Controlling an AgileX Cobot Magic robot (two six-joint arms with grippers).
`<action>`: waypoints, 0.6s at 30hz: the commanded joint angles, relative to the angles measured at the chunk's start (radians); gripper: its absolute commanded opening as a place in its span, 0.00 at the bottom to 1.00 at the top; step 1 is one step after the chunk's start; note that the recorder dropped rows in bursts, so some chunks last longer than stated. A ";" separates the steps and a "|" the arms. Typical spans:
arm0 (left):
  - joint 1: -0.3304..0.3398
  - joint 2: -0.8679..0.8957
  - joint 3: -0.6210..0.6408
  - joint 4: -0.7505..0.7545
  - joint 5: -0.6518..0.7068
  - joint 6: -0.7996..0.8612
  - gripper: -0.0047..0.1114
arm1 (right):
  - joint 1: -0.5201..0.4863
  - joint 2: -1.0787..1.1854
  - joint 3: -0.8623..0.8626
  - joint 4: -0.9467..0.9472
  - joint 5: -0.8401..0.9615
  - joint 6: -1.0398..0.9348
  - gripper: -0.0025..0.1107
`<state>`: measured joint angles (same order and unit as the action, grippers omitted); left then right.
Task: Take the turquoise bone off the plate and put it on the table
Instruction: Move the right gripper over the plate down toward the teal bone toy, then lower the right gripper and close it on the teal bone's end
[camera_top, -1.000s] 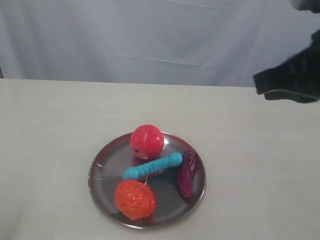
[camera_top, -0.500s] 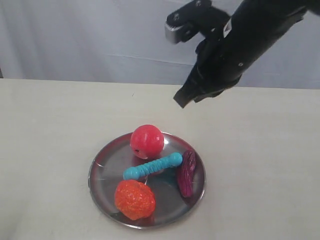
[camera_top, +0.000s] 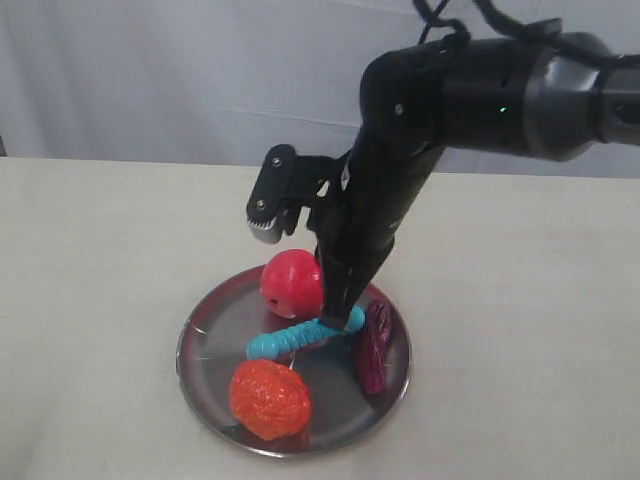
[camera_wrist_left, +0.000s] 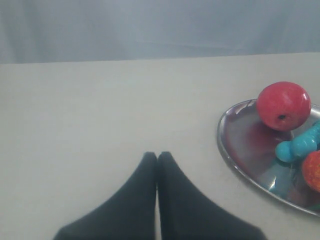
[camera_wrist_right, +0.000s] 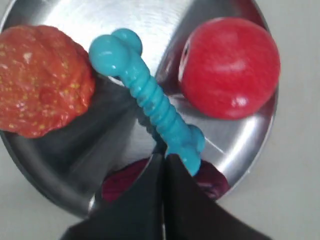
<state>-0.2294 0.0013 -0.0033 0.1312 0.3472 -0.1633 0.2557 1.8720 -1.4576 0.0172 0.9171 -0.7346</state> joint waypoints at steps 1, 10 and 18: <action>-0.003 -0.001 0.003 0.000 -0.001 -0.002 0.04 | 0.052 0.034 -0.007 -0.004 -0.059 -0.043 0.02; -0.003 -0.001 0.003 0.000 -0.001 -0.002 0.04 | 0.087 0.054 -0.007 -0.040 -0.072 -0.042 0.02; -0.003 -0.001 0.003 0.000 -0.001 -0.002 0.04 | 0.087 0.054 -0.007 -0.040 -0.068 -0.043 0.02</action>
<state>-0.2294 0.0013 -0.0033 0.1312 0.3472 -0.1633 0.3427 1.9273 -1.4576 -0.0169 0.8507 -0.7707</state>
